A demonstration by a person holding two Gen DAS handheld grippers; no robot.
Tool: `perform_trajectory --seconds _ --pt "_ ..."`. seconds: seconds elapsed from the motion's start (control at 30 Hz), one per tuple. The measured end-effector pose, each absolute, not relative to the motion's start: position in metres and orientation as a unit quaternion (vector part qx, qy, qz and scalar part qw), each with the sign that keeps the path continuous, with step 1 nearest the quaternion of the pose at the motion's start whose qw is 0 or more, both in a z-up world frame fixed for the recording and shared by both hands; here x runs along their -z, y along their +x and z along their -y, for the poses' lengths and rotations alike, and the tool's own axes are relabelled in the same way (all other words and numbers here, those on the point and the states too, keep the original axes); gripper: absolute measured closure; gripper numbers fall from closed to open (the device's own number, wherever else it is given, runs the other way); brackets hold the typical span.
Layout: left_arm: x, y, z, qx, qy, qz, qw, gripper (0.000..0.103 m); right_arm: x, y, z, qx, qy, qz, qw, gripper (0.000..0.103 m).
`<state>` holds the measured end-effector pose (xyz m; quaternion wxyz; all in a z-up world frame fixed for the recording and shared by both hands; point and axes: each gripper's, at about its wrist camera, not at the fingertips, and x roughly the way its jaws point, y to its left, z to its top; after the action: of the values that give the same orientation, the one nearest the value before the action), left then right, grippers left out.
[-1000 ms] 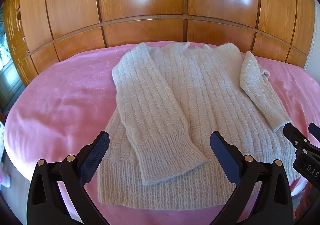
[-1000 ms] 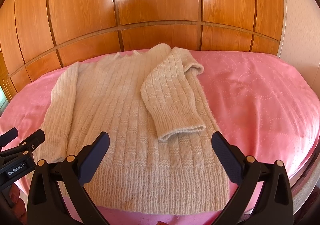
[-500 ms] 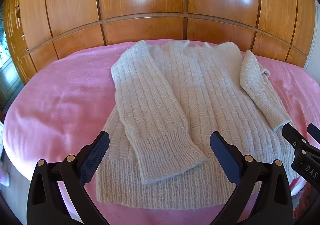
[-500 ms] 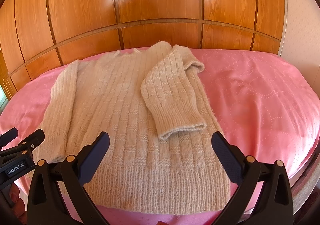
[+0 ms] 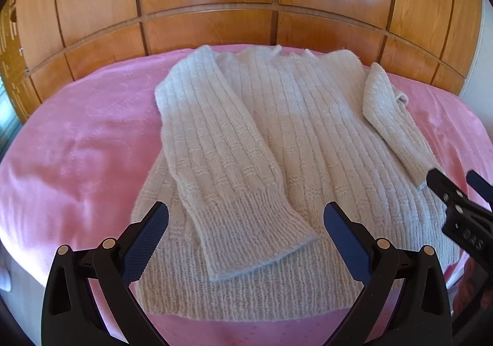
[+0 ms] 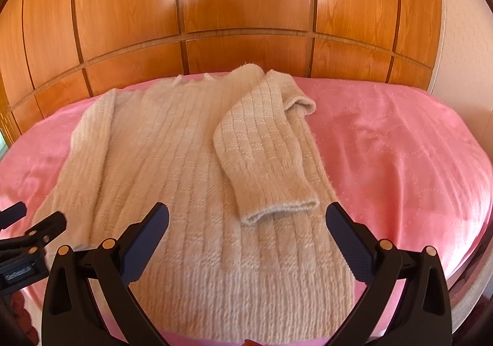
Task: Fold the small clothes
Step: 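Lower the left gripper onto the sweater hem and close it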
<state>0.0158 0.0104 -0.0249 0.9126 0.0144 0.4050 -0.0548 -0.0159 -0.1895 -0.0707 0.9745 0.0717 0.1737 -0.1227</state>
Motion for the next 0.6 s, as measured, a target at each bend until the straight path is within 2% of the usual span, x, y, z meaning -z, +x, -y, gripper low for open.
perform_trajectory --seconds 0.27,0.53,0.6 --pt "0.041 0.025 -0.027 0.056 -0.015 -0.418 0.906 0.003 0.069 0.017 0.203 0.149 0.056 -0.164 0.973 0.002" --pt "0.039 0.030 0.010 0.085 0.067 -0.400 0.910 0.003 0.071 0.060 0.218 0.185 0.039 -0.162 0.968 0.002" --pt "0.046 0.036 0.017 0.085 0.080 -0.406 0.907 0.008 0.074 0.067 0.223 0.194 0.041 -0.164 0.966 0.002"
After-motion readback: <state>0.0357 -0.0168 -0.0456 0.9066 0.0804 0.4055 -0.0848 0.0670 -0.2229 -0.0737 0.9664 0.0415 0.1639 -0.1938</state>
